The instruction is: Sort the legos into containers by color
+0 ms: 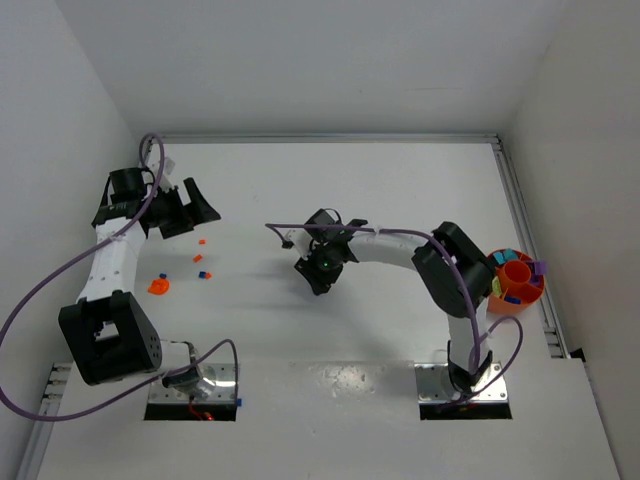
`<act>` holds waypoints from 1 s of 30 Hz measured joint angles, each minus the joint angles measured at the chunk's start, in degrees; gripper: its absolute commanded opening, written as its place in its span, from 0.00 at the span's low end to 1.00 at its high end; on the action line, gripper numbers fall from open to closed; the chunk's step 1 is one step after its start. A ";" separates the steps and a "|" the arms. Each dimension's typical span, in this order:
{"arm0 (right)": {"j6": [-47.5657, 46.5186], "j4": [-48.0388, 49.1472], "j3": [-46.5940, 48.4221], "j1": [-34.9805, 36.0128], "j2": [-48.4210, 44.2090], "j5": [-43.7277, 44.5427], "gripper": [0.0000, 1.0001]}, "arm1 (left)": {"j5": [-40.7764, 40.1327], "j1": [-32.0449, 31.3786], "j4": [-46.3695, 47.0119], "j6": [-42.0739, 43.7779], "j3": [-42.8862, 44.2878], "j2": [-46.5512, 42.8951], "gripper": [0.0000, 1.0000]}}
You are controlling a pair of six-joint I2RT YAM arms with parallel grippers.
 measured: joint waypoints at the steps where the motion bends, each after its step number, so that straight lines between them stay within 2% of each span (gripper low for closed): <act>1: 0.50 -0.04 0.22 0.02 0.44 0.13 0.40 | -0.15 0.00 0.04 0.00 0.02 0.02 0.96; 14: 5.20 -0.15 2.80 0.59 2.67 2.69 0.35 | -0.76 0.00 0.17 -0.02 0.02 0.02 0.96; 16: 5.49 -0.09 3.02 1.14 2.75 4.02 0.31 | -0.81 0.00 0.44 -0.02 0.00 0.02 0.96; 30: 5.60 1.49 1.81 4.59 2.19 11.28 0.30 | -0.87 0.07 0.70 0.00 0.02 0.02 0.96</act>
